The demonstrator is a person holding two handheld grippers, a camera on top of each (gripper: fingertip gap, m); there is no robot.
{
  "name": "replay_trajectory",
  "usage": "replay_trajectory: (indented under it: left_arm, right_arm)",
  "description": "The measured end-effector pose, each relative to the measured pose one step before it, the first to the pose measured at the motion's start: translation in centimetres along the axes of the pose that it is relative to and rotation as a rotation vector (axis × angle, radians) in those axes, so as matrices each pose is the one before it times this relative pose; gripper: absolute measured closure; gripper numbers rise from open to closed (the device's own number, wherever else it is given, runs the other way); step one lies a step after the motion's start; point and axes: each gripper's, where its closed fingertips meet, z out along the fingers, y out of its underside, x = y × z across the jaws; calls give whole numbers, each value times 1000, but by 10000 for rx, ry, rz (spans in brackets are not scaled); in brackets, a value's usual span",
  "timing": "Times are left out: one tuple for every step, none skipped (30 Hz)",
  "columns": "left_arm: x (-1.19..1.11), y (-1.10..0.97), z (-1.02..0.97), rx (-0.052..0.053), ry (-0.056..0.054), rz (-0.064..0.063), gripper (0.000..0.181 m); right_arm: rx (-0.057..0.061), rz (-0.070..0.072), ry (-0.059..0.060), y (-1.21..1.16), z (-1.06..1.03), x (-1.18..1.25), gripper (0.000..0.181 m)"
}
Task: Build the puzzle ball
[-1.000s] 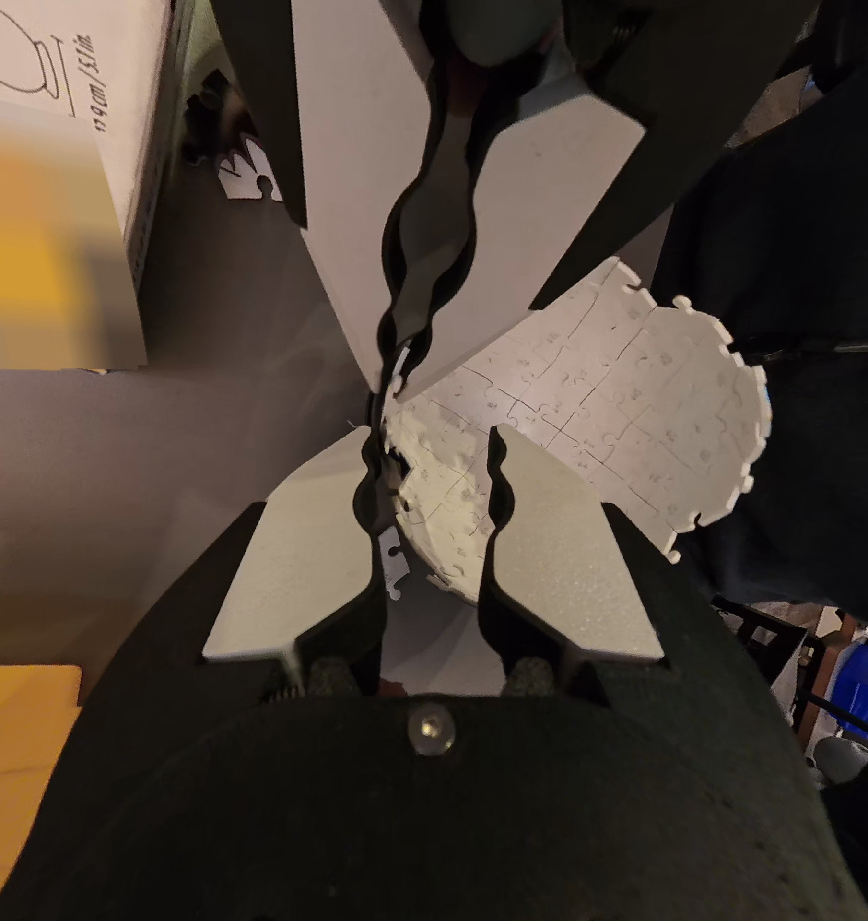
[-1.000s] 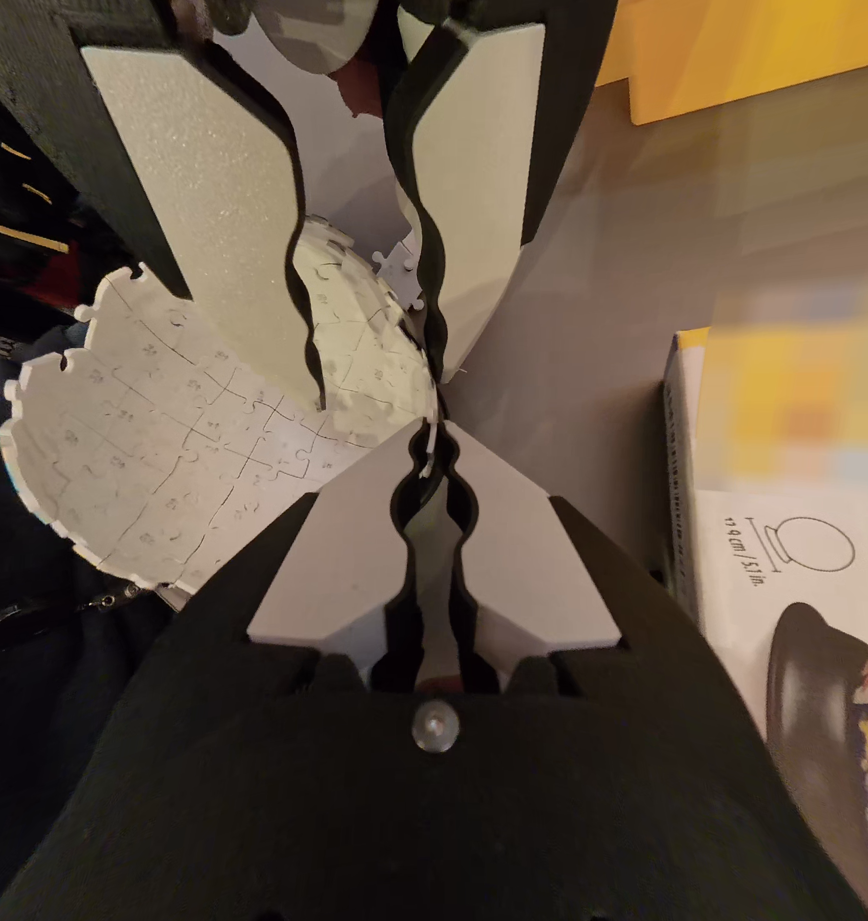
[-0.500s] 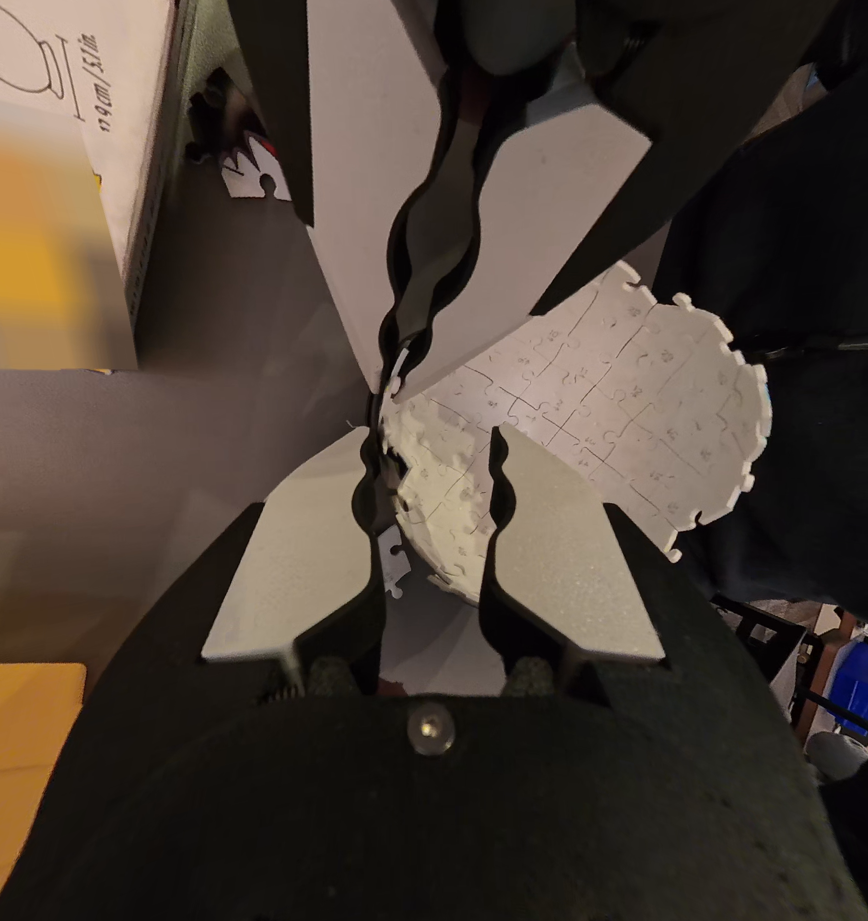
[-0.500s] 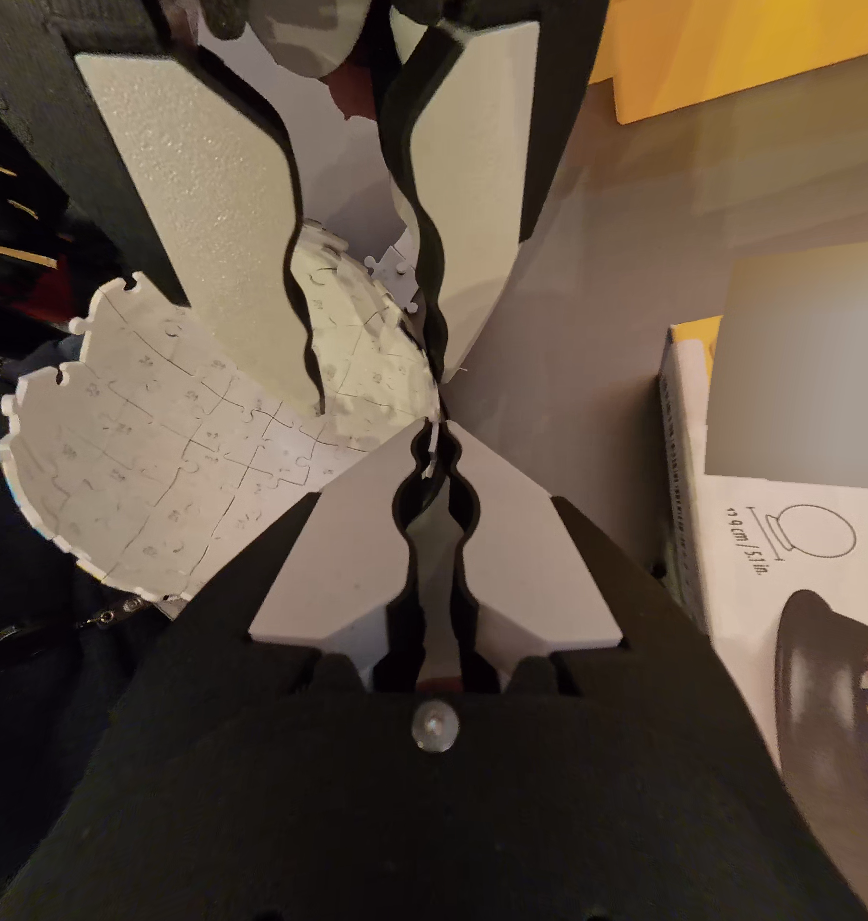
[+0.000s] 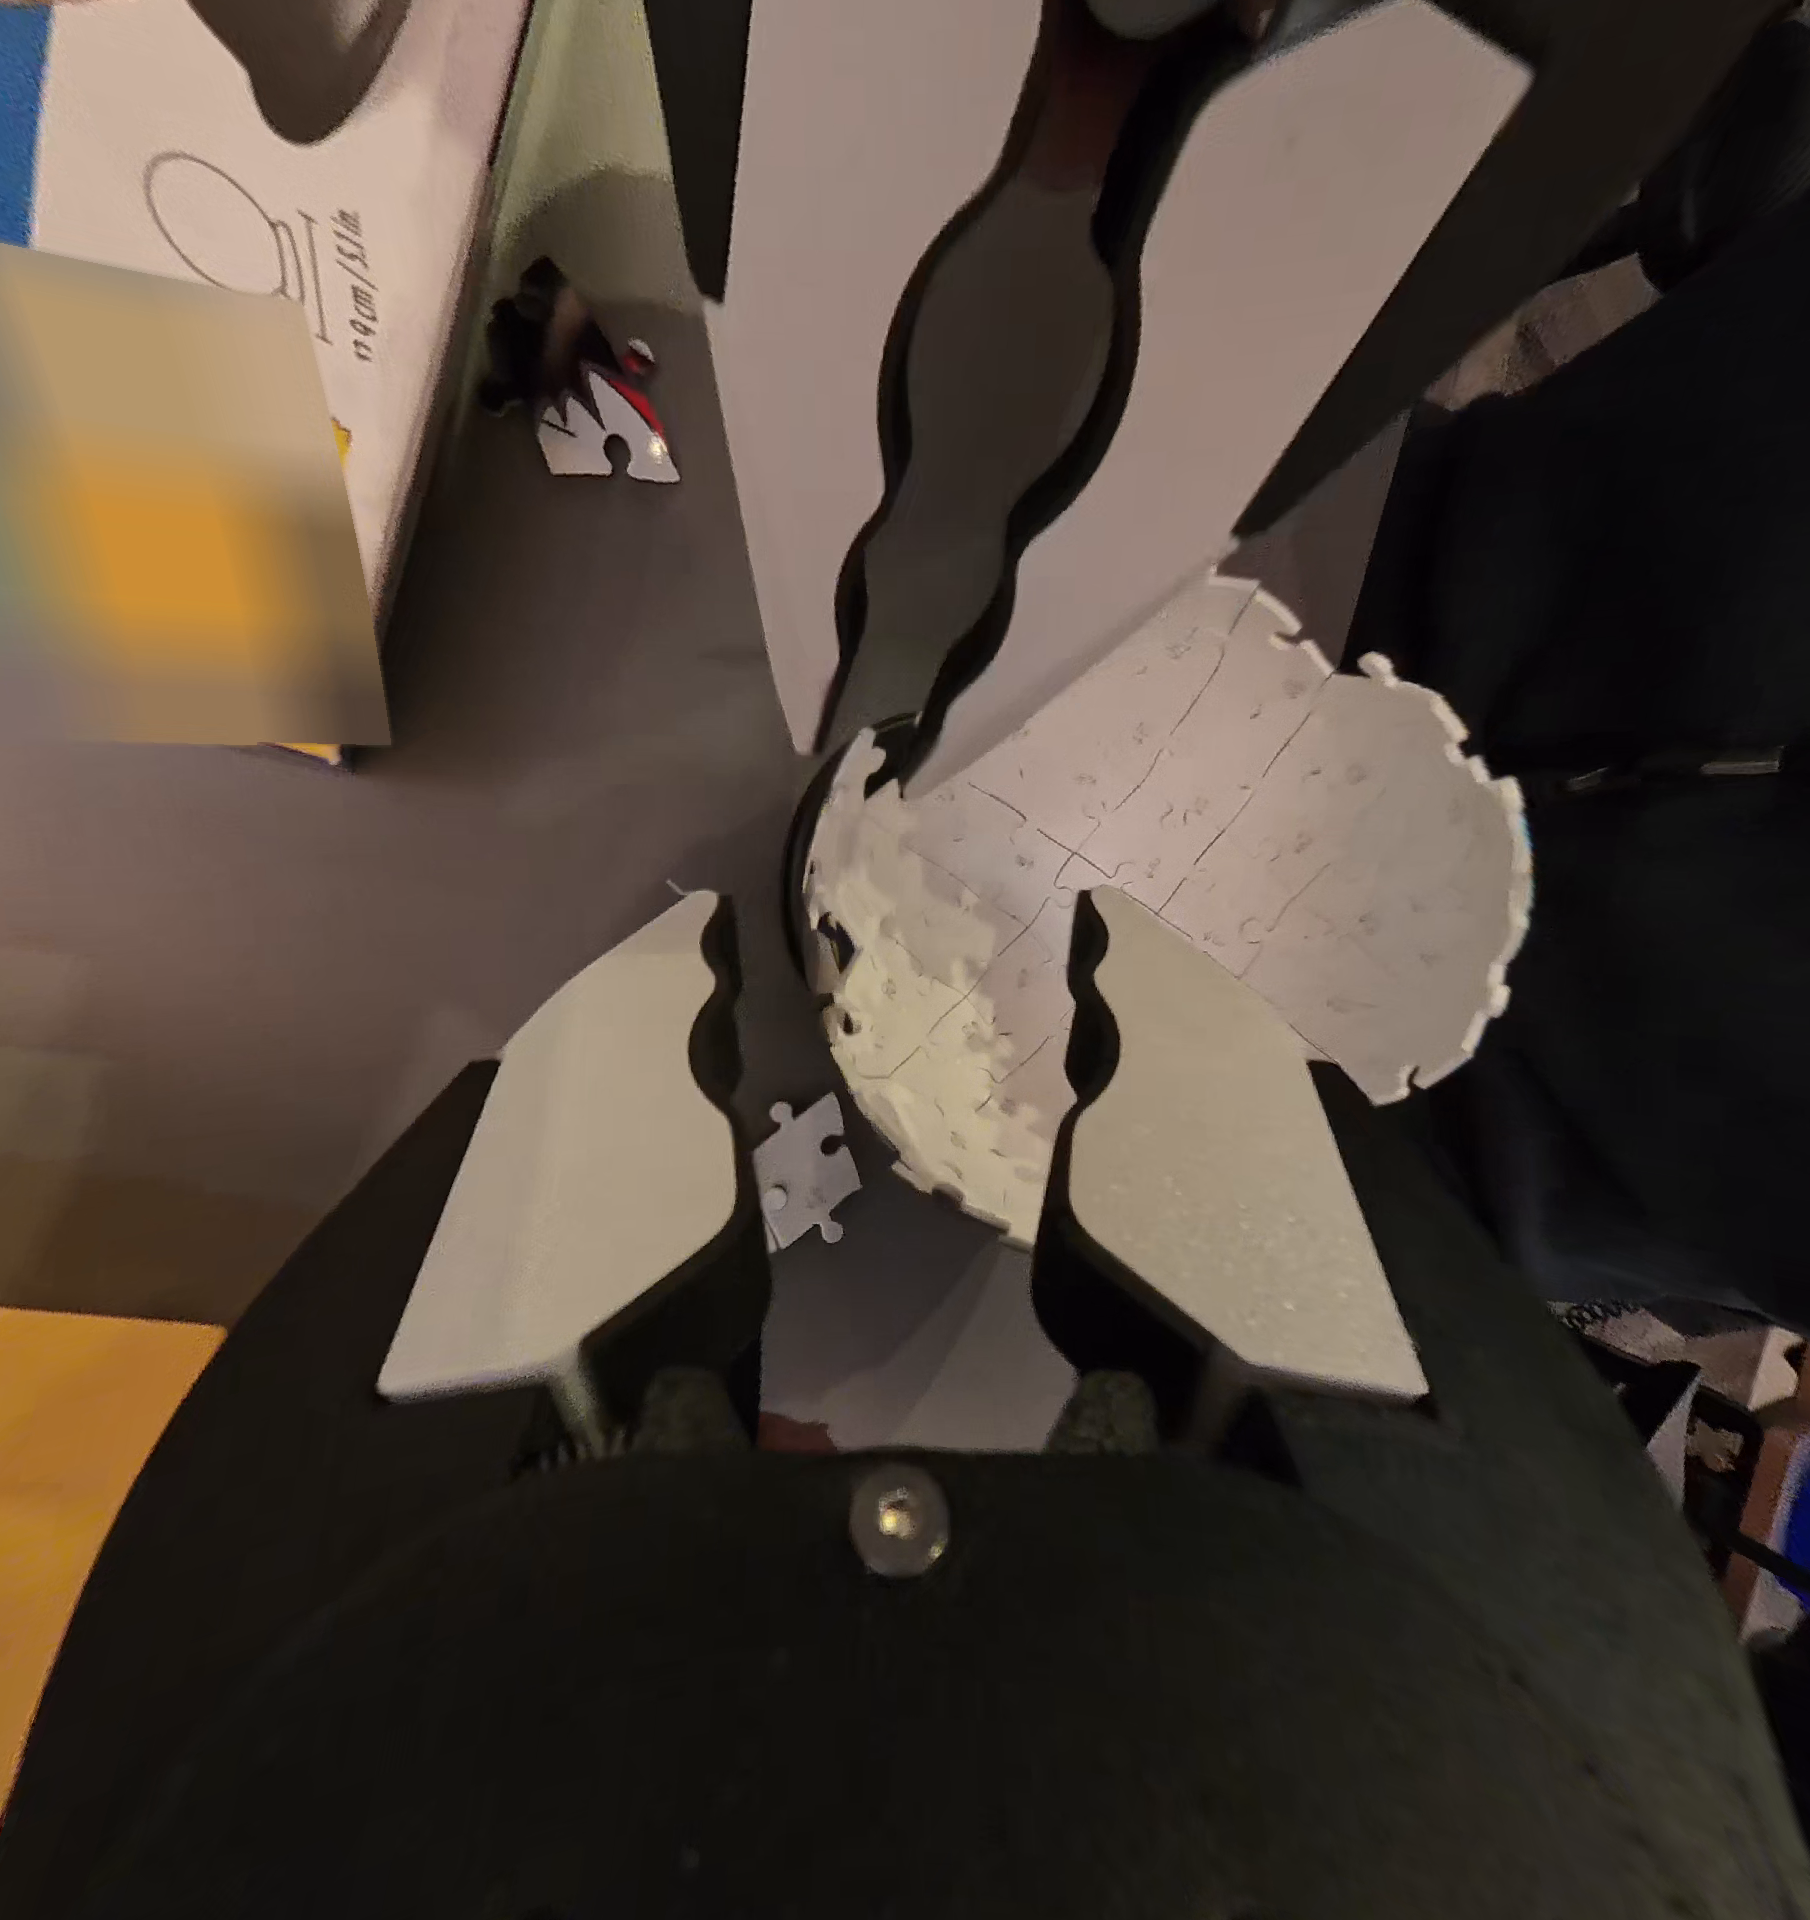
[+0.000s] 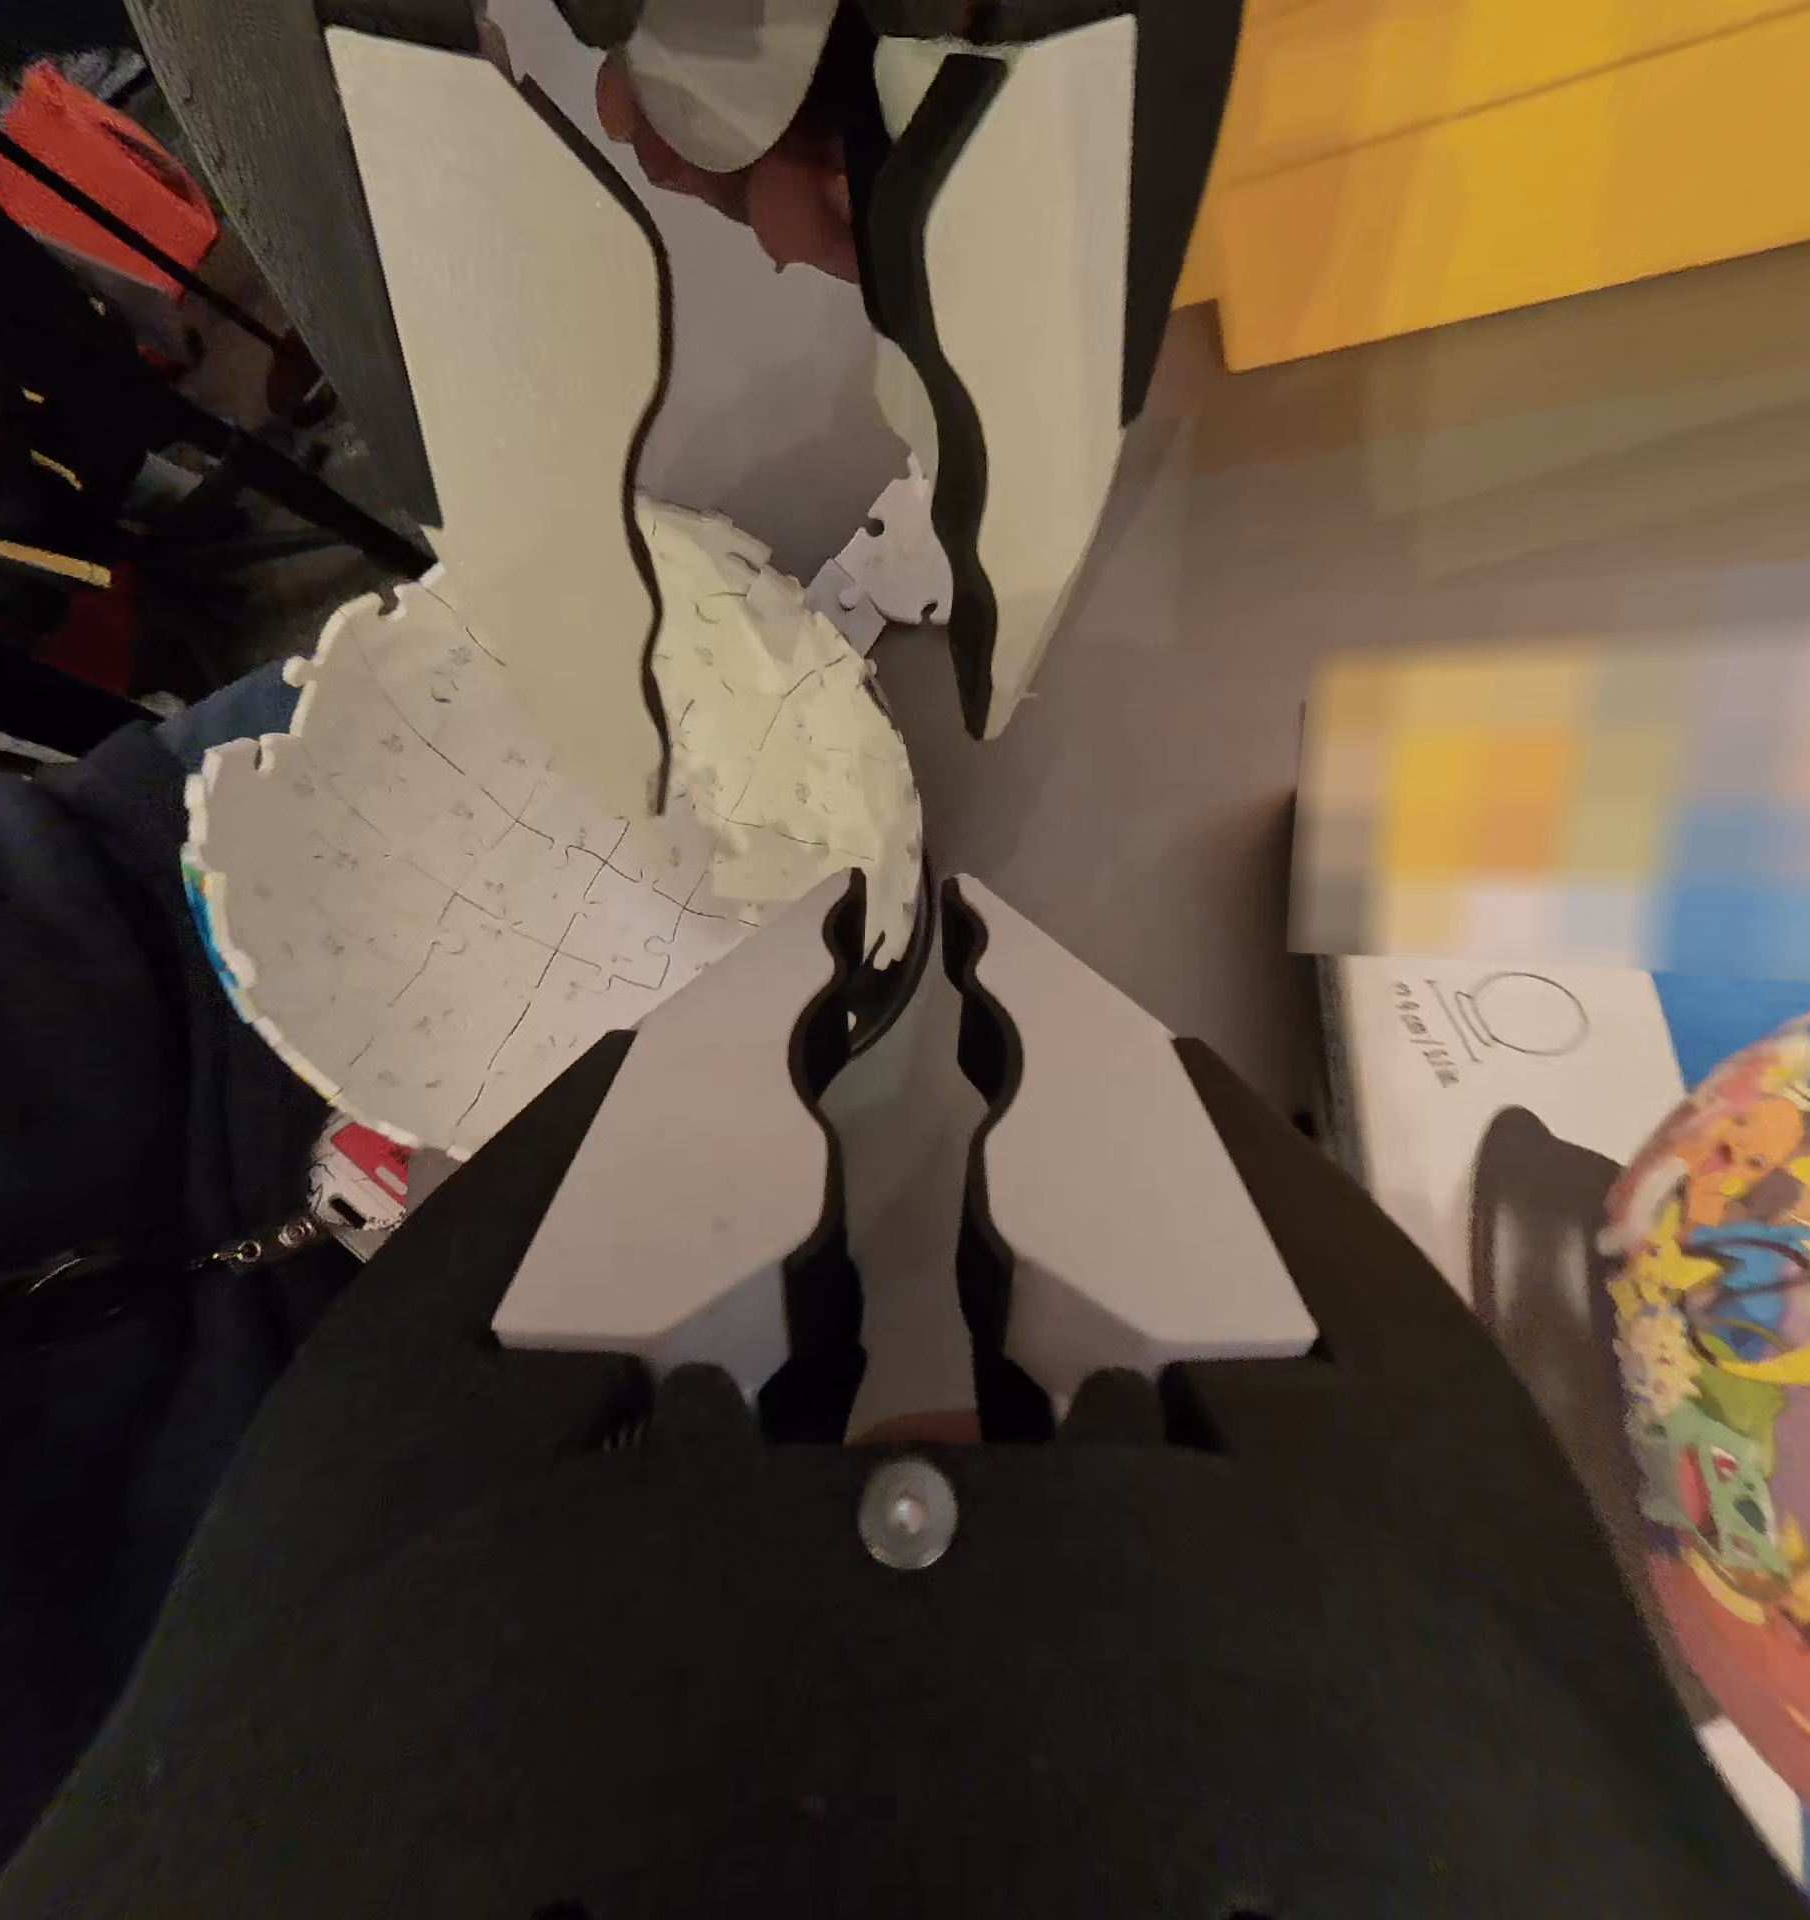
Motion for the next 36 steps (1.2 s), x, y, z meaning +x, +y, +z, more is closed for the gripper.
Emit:
replay_trajectory:
  left_arm:
    - [78,-143,-377,159,-42,25,118]
    - [-5,-187,-520,224,-114,-14,116]
    - [-44,-126,-667,205,-172,2,113]
    - [40,-143,-832,269,-176,37,112]
    - [78,-235,-978,399,-195,78,111]
    - [120,-262,-1089,487,-219,120,111]
    - [-3,-49,-1094,430,-315,114,111]
    - [-399,171,-1065,340,-568,205,113]
    - [-631,334,-931,295,-706,272,116]
    - [-387,630,-746,198,-510,185,118]
    - [-41,755,-513,155,-269,104,121]
    - [94,726,-305,172,-165,81,123]
    - [-23,879,-123,34,-217,48,123]
    - [-155,1076,2,-129,-270,-10,124]
    - [-269,1172,123,-223,-321,-62,124]
    - [-272,1148,223,-213,-299,-55,125]
    - [-141,979,318,-108,-177,-90,125]
    - [-10,823,414,-12,-9,-251,125]
    - [-13,667,477,39,19,-304,126]
    - [-97,533,504,79,-47,-184,125]
    - [-386,413,501,84,-207,-160,123]
    - [-576,242,488,138,-243,-262,123]
    - [-347,26,468,230,-34,-324,123]
    - [-286,-123,394,270,25,-284,123]
    - [-255,-41,326,150,36,-189,123]
    - [-1,68,371,9,182,-130,123]
    - [185,41,480,6,285,-121,124]
    - [-13,104,504,-37,146,-67,126]
    - [-305,184,442,-79,-25,-62,129]
    - [-68,156,417,-41,176,-138,131]
    - [25,-14,355,76,257,-260,135]
    - [-84,-278,172,225,133,-257,141]
    - [114,-102,125,99,217,-218,146]
    - [153,22,130,21,225,-168,152]
    - [19,10,116,50,121,-155,158]
    - [20,37,52,34,134,-128,163]
  right_arm:
    - [182,19,75,-245,-486,100,168]
    - [184,27,48,-247,-495,34,168]
    - [122,5,66,-123,-440,35,167]
    - [101,-35,91,-38,-453,46,167]
    - [164,-31,73,-67,-522,18,167]
    - [200,53,75,-74,-576,89,168]
    - [181,90,129,-27,-612,227,168]
    - [174,55,177,16,-655,299,168]
    - [229,65,135,-25,-669,237,168]
    - [219,121,85,26,-652,177,169]
    - [138,109,114,169,-561,246,169]
    - [72,38,155,307,-441,274,169]
    - [31,32,154,364,-321,250,169]
    - [-13,75,91,427,-177,148,169]
    - [-9,97,36,409,-77,34,169]
    - [24,69,5,337,16,-54,169]
    - [48,55,6,265,42,-123,169]
    - [47,81,13,207,43,-128,169]
    - [80,80,24,120,-1,-86,169]
    - [86,96,20,88,-1,-76,169]
    - [68,110,-15,108,44,-111,170]
    - [64,90,-35,109,91,-139,170]
    - [56,60,-18,99,123,-136,170]
    - [49,59,-16,89,128,-110,170]
    - [66,95,-36,47,104,-101,170]
    - [105,109,-59,-33,74,-120,170]
    - [85,101,-69,-26,86,-102,170]
    - [17,63,-50,37,101,-74,170]
    - [-19,6,-14,66,114,-41,170]
    - [-4,-10,-9,24,93,-40,170]
    - [18,2,-34,-35,86,-101,170]
    - [19,-7,-25,-50,69,-84,170]
    - [9,-17,10,-32,38,-26,171]
    - [13,-12,20,-32,18,2,171]
    - [18,6,-3,-35,5,17,171]
    - [12,15,-9,-8,-4,23,171]
